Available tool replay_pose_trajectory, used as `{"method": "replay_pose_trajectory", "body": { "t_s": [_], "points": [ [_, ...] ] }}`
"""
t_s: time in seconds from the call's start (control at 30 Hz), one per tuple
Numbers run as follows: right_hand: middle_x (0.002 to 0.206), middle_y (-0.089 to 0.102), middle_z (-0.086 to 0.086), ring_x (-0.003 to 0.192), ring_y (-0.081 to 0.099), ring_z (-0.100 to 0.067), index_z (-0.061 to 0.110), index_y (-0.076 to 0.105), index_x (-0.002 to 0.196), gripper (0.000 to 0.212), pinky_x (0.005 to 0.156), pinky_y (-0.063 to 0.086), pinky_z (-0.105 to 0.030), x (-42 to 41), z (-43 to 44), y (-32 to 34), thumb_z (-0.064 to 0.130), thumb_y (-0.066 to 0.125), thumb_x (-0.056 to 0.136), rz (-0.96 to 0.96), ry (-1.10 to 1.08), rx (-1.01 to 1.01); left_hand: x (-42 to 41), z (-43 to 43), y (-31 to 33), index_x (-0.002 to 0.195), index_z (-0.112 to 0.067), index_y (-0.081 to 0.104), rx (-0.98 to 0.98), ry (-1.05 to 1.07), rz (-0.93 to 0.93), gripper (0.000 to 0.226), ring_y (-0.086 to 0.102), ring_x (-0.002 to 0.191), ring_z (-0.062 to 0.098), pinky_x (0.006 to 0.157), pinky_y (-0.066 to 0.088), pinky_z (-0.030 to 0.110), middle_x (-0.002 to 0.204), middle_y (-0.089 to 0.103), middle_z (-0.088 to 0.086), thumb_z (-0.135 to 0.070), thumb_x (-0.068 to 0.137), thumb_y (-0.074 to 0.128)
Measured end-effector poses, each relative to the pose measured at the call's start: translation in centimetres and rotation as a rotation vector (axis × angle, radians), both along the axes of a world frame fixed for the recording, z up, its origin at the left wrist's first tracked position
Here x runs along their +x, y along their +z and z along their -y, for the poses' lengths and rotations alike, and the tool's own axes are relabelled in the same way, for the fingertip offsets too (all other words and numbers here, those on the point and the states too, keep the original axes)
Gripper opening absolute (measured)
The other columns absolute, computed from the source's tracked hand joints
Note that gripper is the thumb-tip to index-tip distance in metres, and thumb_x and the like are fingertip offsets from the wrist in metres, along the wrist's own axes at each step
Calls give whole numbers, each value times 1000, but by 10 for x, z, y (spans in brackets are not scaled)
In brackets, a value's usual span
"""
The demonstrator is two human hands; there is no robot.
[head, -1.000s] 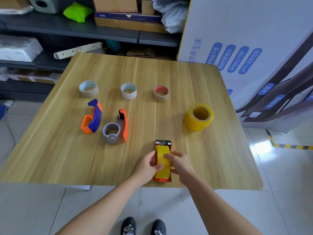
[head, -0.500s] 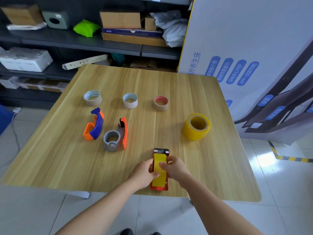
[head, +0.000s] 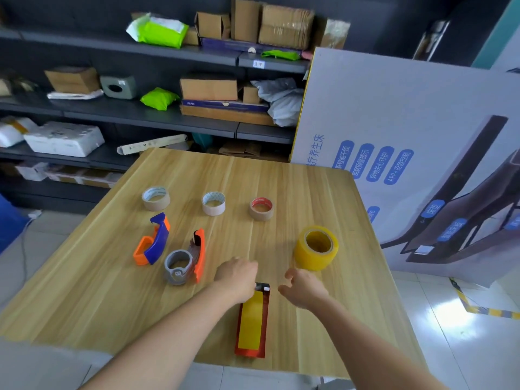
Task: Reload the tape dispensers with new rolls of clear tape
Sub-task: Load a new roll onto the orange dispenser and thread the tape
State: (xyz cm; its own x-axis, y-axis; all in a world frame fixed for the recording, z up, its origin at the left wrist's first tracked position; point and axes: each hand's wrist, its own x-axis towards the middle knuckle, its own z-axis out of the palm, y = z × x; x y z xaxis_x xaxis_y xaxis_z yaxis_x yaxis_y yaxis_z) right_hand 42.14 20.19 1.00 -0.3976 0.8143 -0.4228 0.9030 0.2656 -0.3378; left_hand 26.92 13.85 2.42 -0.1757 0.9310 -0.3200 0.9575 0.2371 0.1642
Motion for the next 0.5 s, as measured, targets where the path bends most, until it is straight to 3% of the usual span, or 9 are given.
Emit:
{"method": "replay_pose_trajectory", "body": {
  "t_s": [0.2,0.5],
  "points": [
    [127,58,-6,120,54,-27,15,56,125,40,89,48,-34,11,-44,6,38,55,93,89,-14,97,14,-48,5,113,-13,56,34,-140,-140,23,52,112,26,84,45,39,115,57,6,-14,90,57],
    [135,47,-3,131,40,-23,20,51,133,44,96,45,-36,26,-105,-6,35,59,93,169,-61,174,25,-126,-9,120,-11,53,55,-327,-140,26,50,116,29,90,44,41,120,55,10,-14,94,53]
  ]
}}
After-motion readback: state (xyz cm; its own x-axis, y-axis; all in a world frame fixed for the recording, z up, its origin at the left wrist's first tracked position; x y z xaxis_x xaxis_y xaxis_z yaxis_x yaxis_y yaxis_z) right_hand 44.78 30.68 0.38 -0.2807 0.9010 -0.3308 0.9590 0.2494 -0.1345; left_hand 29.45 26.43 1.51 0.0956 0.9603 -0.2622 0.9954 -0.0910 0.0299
